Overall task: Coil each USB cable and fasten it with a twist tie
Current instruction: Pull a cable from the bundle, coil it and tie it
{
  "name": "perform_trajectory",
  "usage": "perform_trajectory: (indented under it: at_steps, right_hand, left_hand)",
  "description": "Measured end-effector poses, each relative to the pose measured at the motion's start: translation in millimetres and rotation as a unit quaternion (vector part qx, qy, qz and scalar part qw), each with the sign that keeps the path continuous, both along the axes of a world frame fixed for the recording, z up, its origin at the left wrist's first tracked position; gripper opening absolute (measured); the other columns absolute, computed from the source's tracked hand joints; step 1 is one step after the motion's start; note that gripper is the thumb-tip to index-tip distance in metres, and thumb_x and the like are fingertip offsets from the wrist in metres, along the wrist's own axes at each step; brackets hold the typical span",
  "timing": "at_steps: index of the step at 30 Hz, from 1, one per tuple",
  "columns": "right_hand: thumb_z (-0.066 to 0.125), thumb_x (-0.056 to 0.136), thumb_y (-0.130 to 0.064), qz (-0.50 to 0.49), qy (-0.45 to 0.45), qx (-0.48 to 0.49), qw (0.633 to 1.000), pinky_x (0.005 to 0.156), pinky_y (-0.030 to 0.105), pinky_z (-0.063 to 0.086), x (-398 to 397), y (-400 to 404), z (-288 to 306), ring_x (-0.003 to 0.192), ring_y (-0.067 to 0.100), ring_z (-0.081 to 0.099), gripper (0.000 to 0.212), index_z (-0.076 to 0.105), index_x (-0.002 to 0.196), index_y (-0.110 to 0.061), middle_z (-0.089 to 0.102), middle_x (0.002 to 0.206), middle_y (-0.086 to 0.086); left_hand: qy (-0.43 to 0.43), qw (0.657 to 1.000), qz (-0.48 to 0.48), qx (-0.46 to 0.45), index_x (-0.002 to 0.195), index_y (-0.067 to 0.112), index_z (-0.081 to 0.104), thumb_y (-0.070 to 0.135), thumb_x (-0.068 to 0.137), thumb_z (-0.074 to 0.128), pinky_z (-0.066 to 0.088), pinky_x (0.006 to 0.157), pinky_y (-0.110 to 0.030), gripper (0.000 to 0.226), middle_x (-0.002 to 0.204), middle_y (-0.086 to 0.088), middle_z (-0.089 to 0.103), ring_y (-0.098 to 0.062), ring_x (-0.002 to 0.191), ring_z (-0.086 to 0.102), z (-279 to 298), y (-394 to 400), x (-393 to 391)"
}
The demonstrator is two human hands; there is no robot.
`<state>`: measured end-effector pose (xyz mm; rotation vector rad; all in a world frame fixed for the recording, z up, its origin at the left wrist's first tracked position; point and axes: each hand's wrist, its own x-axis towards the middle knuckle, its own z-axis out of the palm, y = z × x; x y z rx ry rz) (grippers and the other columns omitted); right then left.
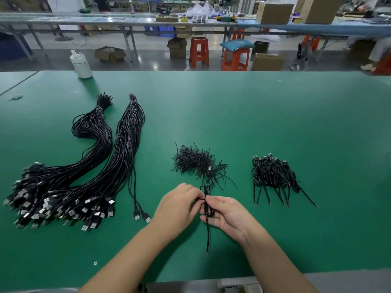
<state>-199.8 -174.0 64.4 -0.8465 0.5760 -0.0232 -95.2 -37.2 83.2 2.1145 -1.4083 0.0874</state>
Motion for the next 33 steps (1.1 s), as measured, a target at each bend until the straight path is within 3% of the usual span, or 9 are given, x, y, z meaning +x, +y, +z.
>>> perform_trajectory:
  at_steps: [5,13,16,19,23,25,28,31,33]
  right_hand:
    - [0.074,0.078,-0.015,0.008,-0.011,-0.005,1.0,0.066,0.033,0.059,-1,1,1,0.069,0.019,0.068,0.028,0.07,0.097,0.005,0.067,0.077,0.014]
    - [0.069,0.088,-0.028,0.066,0.018,-0.073,0.995,0.07,0.035,0.06,-3,-3,-1,0.075,0.023,0.071,0.033,0.071,0.098,0.003,0.072,0.089,0.016]
    - [0.062,0.097,-0.022,0.082,0.039,-0.201,0.975,0.078,0.04,0.061,-7,-13,5,0.084,0.021,0.072,0.022,0.07,0.112,-0.008,0.072,0.107,0.012]
    - [0.071,0.09,-0.011,0.078,-0.006,-0.436,0.896,0.083,0.023,0.054,-12,-19,13,0.089,0.001,0.064,0.042,0.065,0.125,-0.035,0.064,0.126,-0.012]
    - [0.076,0.085,-0.008,0.075,-0.073,-0.449,0.887,0.092,0.021,0.051,-7,-9,17,0.101,0.006,0.069,0.031,0.075,0.107,-0.029,0.071,0.119,-0.012]
    - [0.074,0.087,-0.013,0.047,-0.066,-0.413,0.907,0.089,0.023,0.05,-7,-7,18,0.092,0.006,0.07,0.016,0.078,0.099,-0.023,0.078,0.097,-0.002]
    - [0.067,0.093,-0.018,0.015,-0.039,-0.329,0.943,0.077,0.022,0.052,-6,-7,17,0.08,0.013,0.072,0.02,0.067,0.113,-0.017,0.077,0.085,0.008]
    - [0.064,0.096,-0.02,-0.009,-0.023,-0.313,0.95,0.061,0.022,0.049,-4,-4,17,0.061,0.017,0.066,0.015,0.059,0.109,-0.017,0.072,0.069,0.011]
    - [0.061,0.098,-0.017,-0.006,-0.032,-0.314,0.949,0.058,0.024,0.048,-4,-3,18,0.057,0.017,0.062,0.007,0.061,0.102,-0.011,0.069,0.064,0.009]
  left_hand:
    - [0.074,0.997,-0.008,-0.01,0.092,0.021,0.068,0.021,0.089,0.068,0.042,0.076,-0.021,0.003,0.086,0.014,0.06,-0.004,0.083,0.05,5,1,3]
    - [0.062,0.998,-0.029,0.011,0.088,0.022,0.067,0.02,0.088,0.068,0.047,0.078,-0.032,0.002,0.086,0.014,0.059,-0.009,0.088,0.051,8,7,6]
    - [0.055,0.998,-0.019,-0.005,0.086,0.024,0.066,0.021,0.087,0.069,0.043,0.076,-0.021,0.004,0.086,0.016,0.059,-0.006,0.089,0.05,9,8,7]
    - [0.159,0.985,0.038,-0.046,0.08,0.027,0.066,0.018,0.084,0.072,0.036,0.07,-0.009,0.012,0.08,0.015,0.06,0.0,0.081,0.053,9,7,8]
    - [0.339,0.939,0.049,-0.031,0.075,0.026,0.067,0.016,0.085,0.072,0.041,0.062,-0.017,0.015,0.065,0.013,0.06,-0.003,0.062,0.051,12,1,4]
    - [0.27,0.962,0.04,-0.021,0.077,0.029,0.064,0.02,0.086,0.07,0.047,0.063,-0.024,0.014,0.068,0.014,0.061,-0.005,0.064,0.054,15,3,2]
    - [0.04,0.999,0.005,0.01,0.085,0.029,0.059,0.023,0.088,0.064,0.05,0.065,-0.033,0.008,0.081,0.012,0.059,-0.012,0.075,0.057,21,6,-4]
    - [-0.139,0.989,-0.05,0.018,0.09,0.022,0.065,0.01,0.076,0.073,0.048,0.049,-0.031,0.019,0.083,0.005,0.061,-0.02,0.073,0.06,22,5,-10]
    - [-0.162,0.985,-0.06,0.004,0.091,0.018,0.067,0.006,0.074,0.074,0.048,0.049,-0.032,0.022,0.084,0.003,0.062,-0.02,0.074,0.06,20,5,-11]
